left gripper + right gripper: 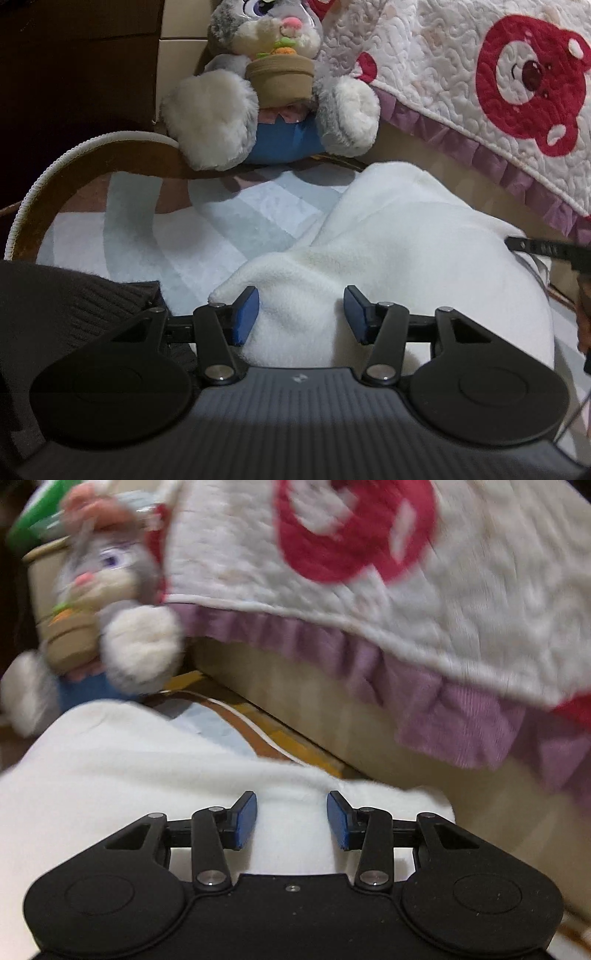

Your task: Fold clothes

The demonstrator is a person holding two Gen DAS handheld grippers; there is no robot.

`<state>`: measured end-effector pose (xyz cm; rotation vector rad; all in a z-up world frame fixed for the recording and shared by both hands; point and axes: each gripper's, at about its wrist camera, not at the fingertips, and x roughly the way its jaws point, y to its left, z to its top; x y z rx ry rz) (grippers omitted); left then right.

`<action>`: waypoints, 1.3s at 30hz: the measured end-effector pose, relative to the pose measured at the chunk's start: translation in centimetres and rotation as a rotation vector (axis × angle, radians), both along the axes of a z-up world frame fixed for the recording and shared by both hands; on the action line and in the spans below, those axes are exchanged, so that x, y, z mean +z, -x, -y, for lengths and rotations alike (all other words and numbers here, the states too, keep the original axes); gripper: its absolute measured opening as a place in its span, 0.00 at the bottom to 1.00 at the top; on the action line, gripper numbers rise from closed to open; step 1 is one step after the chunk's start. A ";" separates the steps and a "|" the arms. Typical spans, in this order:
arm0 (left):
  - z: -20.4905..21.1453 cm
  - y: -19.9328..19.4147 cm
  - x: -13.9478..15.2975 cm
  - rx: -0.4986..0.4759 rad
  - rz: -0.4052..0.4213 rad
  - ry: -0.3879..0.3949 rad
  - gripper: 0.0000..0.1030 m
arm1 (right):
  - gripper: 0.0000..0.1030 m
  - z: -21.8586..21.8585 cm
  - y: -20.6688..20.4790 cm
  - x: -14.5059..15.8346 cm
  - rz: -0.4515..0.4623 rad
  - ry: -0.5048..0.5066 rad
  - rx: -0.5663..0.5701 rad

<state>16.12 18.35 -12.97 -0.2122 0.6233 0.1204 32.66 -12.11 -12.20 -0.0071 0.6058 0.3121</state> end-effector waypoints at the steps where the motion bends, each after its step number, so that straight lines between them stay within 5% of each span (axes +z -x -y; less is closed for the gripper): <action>1: 0.0 0.0 0.0 0.000 -0.001 -0.004 0.49 | 0.44 0.2 -0.6 -0.2 -0.021 -0.024 -0.015; 6: -0.2 0.0 0.6 0.020 -0.005 0.004 0.49 | 0.44 0.5 0.0 -0.2 -0.046 -0.056 -0.068; 8: -0.5 0.1 1.0 0.039 0.003 0.015 0.49 | 0.51 0.6 1.7 0.7 -0.009 -0.059 -0.125; 11: -0.9 0.2 1.4 0.075 0.002 -0.009 0.52 | 0.51 -0.4 5.2 1.5 0.016 -0.087 0.033; 15: -1.2 0.0 1.3 0.124 -0.089 -0.047 0.53 | 0.52 -3.8 10.3 1.4 -0.018 -0.007 0.192; 21: -0.2 2.6 3.1 0.112 -0.127 0.035 0.67 | 0.53 -4.9 17.9 1.7 -0.084 0.024 0.318; 23: 1.1 3.5 3.5 0.110 -0.138 0.001 0.69 | 0.53 -3.1 19.1 2.2 -0.138 -0.039 0.323; 33: 11.2 10.8 7.0 -0.002 -0.163 -0.195 0.85 | 0.55 3.6 27.6 7.3 -0.072 -0.087 0.209; 39: 17.4 16.5 9.8 -0.043 -0.110 -0.295 0.96 | 0.63 6.5 32.9 9.3 -0.012 -0.067 0.167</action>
